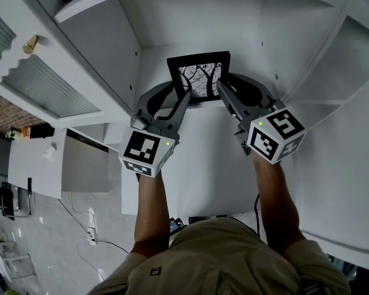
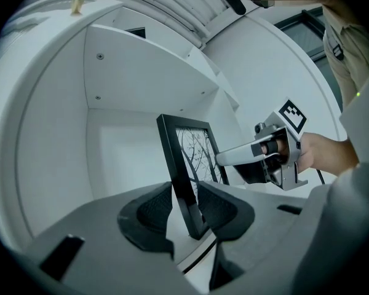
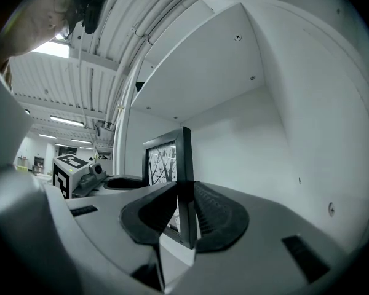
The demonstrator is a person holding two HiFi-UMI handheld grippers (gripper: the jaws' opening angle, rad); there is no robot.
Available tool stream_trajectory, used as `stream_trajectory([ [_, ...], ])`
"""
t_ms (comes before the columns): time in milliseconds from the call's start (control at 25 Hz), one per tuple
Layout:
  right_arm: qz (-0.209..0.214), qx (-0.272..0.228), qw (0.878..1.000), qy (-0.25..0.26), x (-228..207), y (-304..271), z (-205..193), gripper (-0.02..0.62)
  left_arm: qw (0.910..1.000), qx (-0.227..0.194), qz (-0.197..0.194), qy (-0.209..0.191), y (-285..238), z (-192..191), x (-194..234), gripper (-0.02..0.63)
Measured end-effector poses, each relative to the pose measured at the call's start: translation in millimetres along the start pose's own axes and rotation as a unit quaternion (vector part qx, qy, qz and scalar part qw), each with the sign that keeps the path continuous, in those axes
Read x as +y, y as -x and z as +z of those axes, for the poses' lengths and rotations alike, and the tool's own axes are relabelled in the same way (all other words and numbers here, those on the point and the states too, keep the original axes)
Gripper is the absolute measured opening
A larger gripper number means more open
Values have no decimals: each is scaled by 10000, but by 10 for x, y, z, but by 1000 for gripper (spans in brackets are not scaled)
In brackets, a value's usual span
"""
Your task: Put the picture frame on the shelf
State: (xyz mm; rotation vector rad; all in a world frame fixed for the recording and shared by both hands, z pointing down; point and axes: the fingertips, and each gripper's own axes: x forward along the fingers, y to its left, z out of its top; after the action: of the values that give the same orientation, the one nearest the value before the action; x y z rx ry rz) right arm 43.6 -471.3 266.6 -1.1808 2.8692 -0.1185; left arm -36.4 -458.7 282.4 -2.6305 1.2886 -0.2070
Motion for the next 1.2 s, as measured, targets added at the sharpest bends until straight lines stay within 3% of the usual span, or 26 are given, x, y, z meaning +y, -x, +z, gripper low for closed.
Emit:
stream_trajectory([
  [1200,-76,-177,9997,167,48,101,51,95,9995,-139,253,-82,185,51,11,110],
])
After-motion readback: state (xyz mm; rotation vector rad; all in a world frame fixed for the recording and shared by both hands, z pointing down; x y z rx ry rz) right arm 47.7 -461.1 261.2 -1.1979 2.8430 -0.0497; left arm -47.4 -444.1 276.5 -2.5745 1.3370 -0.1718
